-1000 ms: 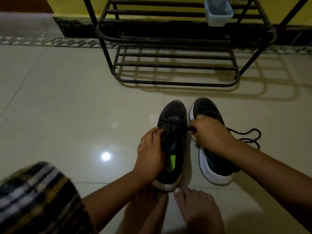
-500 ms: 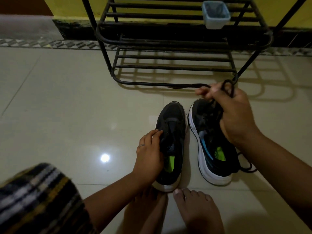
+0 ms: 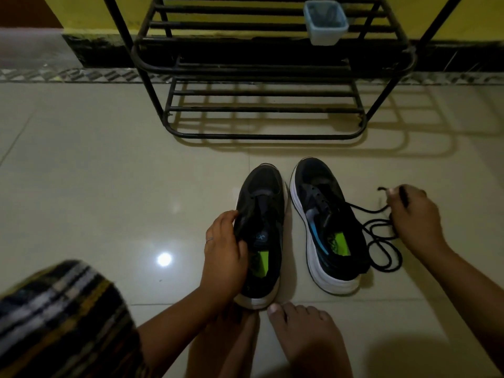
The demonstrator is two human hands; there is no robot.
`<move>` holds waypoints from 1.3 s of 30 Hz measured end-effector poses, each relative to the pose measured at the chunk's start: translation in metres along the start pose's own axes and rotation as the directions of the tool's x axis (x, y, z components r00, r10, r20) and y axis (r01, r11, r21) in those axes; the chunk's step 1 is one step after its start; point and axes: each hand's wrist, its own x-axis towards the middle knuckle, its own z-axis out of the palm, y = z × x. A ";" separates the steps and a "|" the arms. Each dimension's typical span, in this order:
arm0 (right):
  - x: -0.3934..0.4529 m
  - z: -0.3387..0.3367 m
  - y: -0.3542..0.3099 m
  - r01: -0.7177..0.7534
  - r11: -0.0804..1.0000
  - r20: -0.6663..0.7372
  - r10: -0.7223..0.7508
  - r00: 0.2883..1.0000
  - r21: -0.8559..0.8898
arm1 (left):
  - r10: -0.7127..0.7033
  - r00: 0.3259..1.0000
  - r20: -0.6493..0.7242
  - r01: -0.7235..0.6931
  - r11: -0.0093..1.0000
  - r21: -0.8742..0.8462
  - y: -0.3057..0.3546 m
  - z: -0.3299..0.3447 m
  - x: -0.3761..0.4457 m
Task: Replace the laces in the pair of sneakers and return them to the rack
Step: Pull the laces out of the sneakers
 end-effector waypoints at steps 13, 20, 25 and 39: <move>0.023 -0.005 0.033 -0.099 0.991 0.355 0.123 0.927 -0.085 | -0.001 1.000 0.012 0.001 1.000 0.011 0.007 0.011 0.013; 0.006 0.003 0.016 -0.089 0.992 0.210 0.069 0.975 0.091 | 0.003 1.000 0.022 -0.003 1.000 0.010 0.012 0.013 0.027; -0.028 0.043 0.001 -0.065 0.992 0.379 0.018 0.925 0.110 | -0.009 0.999 0.038 0.012 0.997 -0.078 0.013 0.013 0.025; 0.013 0.085 -0.027 0.002 0.997 0.379 0.027 0.925 -0.078 | 0.010 0.999 0.031 -0.010 1.000 0.002 0.016 0.018 0.057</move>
